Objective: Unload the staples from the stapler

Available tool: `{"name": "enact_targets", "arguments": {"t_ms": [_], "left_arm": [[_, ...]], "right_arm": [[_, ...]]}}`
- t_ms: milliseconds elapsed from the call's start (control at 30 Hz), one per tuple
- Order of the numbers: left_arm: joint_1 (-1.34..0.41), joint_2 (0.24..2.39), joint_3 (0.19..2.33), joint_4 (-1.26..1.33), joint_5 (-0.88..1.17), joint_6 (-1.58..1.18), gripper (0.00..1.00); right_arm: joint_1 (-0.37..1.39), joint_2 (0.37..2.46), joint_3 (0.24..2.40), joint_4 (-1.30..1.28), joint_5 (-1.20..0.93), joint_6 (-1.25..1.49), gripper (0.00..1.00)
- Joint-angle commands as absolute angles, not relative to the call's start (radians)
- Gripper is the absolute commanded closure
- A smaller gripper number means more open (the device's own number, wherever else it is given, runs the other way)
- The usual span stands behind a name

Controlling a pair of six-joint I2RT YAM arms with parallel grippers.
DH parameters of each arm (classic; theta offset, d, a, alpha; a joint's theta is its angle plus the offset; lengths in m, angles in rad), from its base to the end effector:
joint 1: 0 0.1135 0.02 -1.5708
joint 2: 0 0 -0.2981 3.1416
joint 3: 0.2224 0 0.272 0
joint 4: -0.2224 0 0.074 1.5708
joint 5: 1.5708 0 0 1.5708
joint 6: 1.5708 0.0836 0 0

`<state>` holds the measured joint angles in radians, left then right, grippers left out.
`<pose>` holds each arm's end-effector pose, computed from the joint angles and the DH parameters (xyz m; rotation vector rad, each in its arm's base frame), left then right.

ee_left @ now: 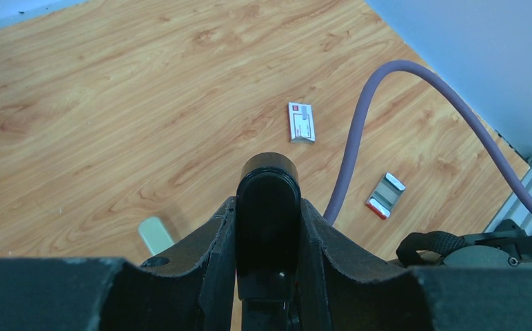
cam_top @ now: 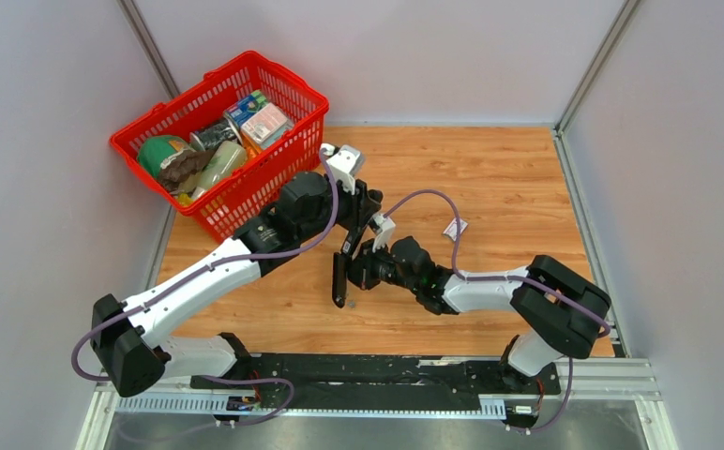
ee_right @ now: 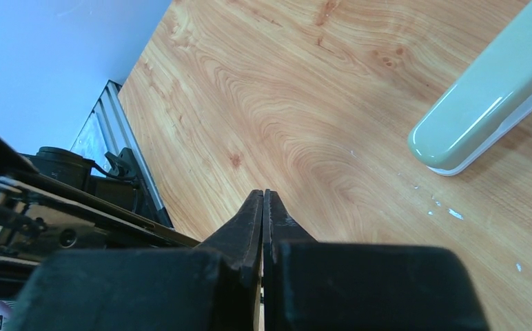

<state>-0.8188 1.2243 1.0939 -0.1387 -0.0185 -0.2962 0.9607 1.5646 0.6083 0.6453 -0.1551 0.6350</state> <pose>0.2344 -0.2484 0.3770 0.4802 1.8476 -0.7542 0.2010 0.3100 0.1815 -0.4517 2.0253 1.1935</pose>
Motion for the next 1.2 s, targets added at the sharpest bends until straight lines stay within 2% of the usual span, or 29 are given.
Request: {"name": "enact_targets", "arguments": {"t_ms": [0,300,500,700,967,1167], "left_arm": [[-0.822,1.183,1.135,-0.106,-0.006,-0.290,1.00],[-0.824,1.105,1.120,-0.149,0.020,-0.293,1.00],[-0.824,1.045,1.127,-0.183,0.044,-0.304,1.00],[-0.824,1.002,1.121,-0.181,0.045,-0.304,1.00],[-0.824,0.985,1.118,-0.144,0.046,-0.305,1.00],[-0.824,0.988,1.120,-0.114,0.034,-0.310,1.00]], "right_arm": [[0.965,1.517,0.621,0.658,-0.114,0.606,1.00],[0.965,1.413,0.637,0.468,0.000,0.586,1.00],[0.965,1.280,0.640,0.312,0.159,0.534,1.00],[0.966,1.140,0.699,0.037,0.284,0.480,1.00],[0.966,0.944,0.687,-0.199,0.186,0.498,1.00],[0.991,0.879,0.600,-0.173,0.020,0.551,1.00]]}}
